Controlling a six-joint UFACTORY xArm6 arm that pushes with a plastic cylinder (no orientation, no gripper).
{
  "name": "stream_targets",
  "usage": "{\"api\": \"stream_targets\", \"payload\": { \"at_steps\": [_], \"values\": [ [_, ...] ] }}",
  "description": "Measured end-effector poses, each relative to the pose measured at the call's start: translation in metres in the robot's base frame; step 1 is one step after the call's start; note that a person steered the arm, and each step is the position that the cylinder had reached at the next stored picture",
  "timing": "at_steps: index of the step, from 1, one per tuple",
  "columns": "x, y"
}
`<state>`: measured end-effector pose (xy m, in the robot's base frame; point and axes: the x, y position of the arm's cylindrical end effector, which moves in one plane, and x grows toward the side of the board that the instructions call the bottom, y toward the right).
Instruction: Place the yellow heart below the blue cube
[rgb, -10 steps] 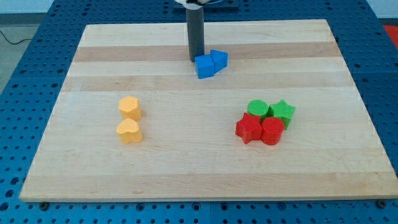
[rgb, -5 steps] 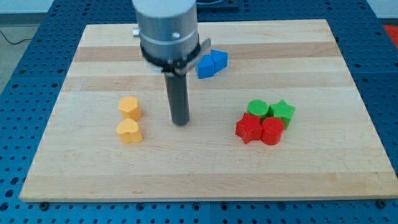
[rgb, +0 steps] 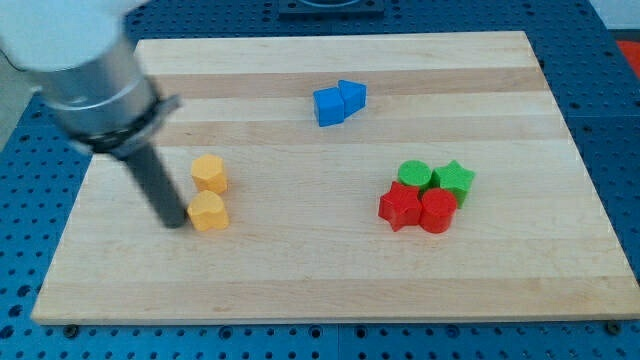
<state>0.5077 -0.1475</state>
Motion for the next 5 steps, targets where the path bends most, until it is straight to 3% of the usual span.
{"api": "stream_targets", "payload": {
  "at_steps": [1,2,4,5],
  "values": [
    [-0.028,0.066],
    [-0.039,0.079],
    [0.011,-0.029],
    [0.048,-0.014]
  ]
}}
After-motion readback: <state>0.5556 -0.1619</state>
